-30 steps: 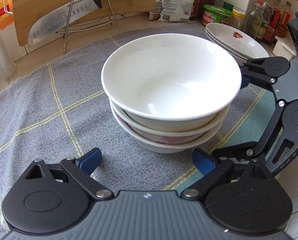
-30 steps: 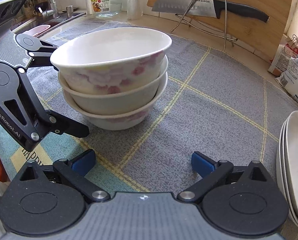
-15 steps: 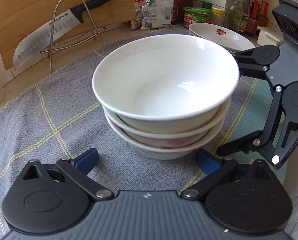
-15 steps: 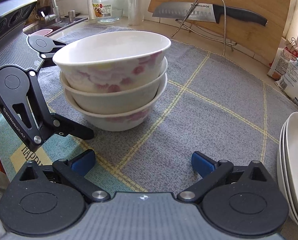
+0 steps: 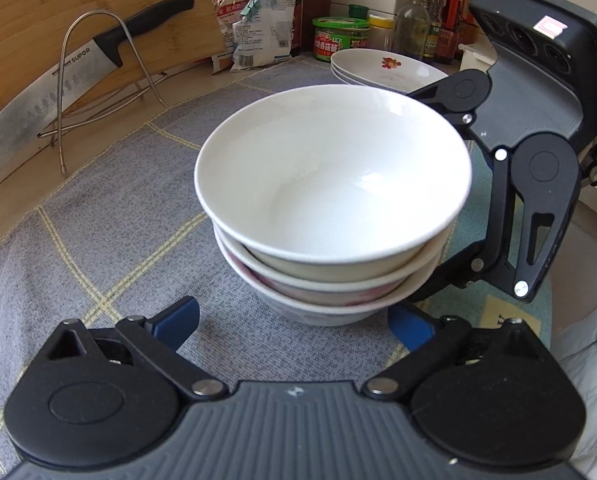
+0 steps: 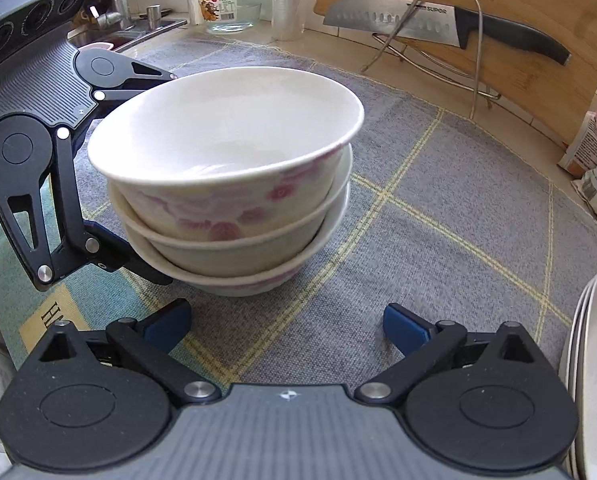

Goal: Organize plates and bowls
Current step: 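Bring the left tool and right tool to opposite sides of the bowl stack, then grip, lift and carry the three-bowl stack onto the plate stack with both tools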

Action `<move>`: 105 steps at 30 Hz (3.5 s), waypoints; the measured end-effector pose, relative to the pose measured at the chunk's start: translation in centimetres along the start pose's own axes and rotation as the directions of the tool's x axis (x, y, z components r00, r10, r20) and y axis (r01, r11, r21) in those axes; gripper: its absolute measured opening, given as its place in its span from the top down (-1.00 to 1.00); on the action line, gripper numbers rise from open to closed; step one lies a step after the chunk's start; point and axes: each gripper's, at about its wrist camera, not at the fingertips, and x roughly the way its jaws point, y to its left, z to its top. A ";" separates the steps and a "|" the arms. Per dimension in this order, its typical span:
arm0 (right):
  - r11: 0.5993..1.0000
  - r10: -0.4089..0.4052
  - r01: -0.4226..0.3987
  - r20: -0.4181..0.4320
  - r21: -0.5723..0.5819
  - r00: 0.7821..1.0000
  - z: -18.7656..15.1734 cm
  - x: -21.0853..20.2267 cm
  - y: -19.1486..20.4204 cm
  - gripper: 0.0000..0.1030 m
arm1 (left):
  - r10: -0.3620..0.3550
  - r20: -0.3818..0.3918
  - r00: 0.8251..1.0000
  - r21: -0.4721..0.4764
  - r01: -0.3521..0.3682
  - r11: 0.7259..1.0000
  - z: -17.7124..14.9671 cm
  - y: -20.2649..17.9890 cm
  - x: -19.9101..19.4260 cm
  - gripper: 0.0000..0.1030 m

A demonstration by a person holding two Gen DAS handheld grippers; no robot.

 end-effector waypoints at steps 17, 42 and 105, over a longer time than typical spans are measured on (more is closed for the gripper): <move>0.943 0.198 -0.198 -0.027 -0.267 0.980 3.6 0.0 -1.1 -0.87 | -0.083 -0.059 0.995 0.051 0.086 0.995 1.5 0.2 0.0 -0.69; 0.920 0.257 -0.265 -0.065 -0.288 0.964 4.4 0.7 -1.2 -0.71 | -0.130 -0.081 0.988 0.105 0.138 0.985 2.1 0.5 0.3 -0.53; 0.982 0.019 -0.013 0.029 -0.186 0.999 -8.1 -12.8 -19.8 -0.70 | -0.118 -0.035 0.992 0.322 0.123 0.939 21.3 -12.2 13.9 -0.53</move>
